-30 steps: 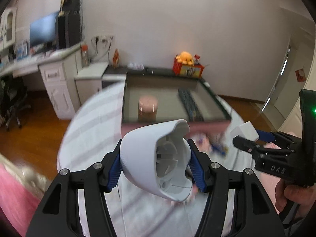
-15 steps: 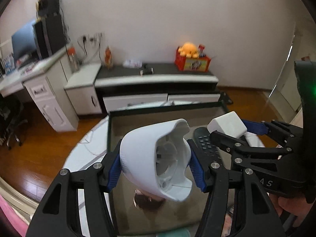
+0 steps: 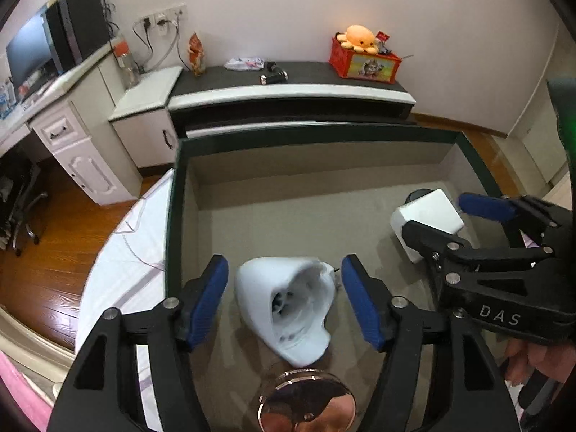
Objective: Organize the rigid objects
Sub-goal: 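Lower plug part and charger into the pink box and open both tools, then withdraw both tools and move toward the clear case and astronaut figure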
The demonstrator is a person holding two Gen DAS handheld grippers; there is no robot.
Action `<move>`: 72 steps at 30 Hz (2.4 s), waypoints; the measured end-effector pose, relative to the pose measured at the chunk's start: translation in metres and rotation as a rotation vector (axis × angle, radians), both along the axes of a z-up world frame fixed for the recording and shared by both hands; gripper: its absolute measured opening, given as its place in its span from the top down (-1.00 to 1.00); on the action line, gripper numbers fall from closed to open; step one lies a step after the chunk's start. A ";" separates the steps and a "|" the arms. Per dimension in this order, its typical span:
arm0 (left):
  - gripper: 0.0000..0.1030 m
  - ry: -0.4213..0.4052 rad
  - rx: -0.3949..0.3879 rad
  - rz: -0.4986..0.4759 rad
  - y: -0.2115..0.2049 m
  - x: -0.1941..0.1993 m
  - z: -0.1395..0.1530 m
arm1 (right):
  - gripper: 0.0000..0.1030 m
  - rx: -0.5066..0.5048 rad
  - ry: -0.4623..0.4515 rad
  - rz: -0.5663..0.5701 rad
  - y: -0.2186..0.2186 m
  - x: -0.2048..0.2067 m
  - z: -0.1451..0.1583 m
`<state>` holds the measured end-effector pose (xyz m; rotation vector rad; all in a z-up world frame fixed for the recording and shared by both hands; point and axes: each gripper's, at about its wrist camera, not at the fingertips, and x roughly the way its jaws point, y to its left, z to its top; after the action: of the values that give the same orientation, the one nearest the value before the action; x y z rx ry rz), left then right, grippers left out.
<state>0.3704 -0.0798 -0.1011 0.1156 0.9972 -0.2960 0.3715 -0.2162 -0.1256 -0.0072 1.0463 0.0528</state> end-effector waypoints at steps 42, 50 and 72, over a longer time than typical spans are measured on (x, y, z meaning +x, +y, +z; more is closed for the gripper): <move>-1.00 -0.508 -0.093 0.171 0.060 -0.299 0.130 | -1.00 0.071 -0.465 -0.091 0.008 -0.315 0.124; -1.00 -0.505 -0.071 0.194 0.065 -0.353 0.097 | -1.00 0.081 -0.457 -0.116 0.003 -0.368 0.096; -1.00 -0.351 -0.074 0.186 0.064 -0.337 0.041 | -1.00 0.081 -0.354 -0.067 0.011 -0.354 0.058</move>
<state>0.0335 -0.0161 -0.0602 0.0061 0.6426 -0.1345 0.0173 -0.2051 -0.0674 0.0891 0.6889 0.0313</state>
